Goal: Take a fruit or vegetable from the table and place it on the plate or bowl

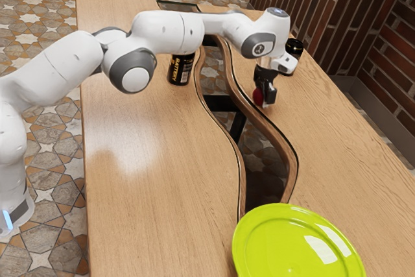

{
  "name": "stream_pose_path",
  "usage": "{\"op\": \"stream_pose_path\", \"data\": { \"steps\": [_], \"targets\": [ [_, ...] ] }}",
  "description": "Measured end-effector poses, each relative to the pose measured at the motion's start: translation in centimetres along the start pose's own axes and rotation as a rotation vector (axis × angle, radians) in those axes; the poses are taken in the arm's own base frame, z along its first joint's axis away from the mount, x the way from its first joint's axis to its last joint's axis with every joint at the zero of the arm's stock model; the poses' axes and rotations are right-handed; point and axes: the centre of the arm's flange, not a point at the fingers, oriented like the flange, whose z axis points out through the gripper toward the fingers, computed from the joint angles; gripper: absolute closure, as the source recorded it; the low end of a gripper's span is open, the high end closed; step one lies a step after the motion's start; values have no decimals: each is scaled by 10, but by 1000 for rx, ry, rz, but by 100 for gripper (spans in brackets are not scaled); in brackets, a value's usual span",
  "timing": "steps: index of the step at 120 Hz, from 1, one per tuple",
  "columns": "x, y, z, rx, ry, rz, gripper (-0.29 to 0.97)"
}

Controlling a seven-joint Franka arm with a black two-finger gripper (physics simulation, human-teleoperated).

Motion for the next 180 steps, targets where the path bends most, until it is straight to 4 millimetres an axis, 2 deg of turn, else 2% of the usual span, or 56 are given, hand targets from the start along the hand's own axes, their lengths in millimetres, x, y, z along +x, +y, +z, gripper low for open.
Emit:
{"op": "stream_pose_path", "data": {
  "steps": [10, 18, 26, 35, 40, 50, 62, 67, 72, 79, 93, 99, 105, 111, 118, 149, 180],
  "targets": [
    [0, 2, -19, 4, 7, 0, 38],
    [-1, 12, -57, 11, 28, 11, 38],
    [-4, 42, -107, 9, 48, 46, 39],
    [-5, 107, -166, -4, 83, 129, 39],
    [-7, 150, -188, -39, 98, 188, 38],
    [-15, 233, -214, -90, 105, 304, 39],
    [-32, 298, -241, -108, 106, 397, 38],
    [-41, 333, -249, -110, 103, 447, 38],
    [-54, 378, -256, -114, 100, 513, 39],
    [-82, 453, -267, -120, 98, 627, 39],
    [-144, 570, -281, -131, 100, 815, 39],
    [-169, 609, -285, -133, 105, 881, 39],
    [-190, 638, -286, -133, 110, 929, 39],
    [-198, 654, -280, -130, 106, 951, 39],
    [-198, 662, -270, -127, 106, 956, 40],
    [-168, 662, -252, -126, 153, 907, 39],
    [-166, 671, -246, -132, 165, 901, 39]
  ]
}}
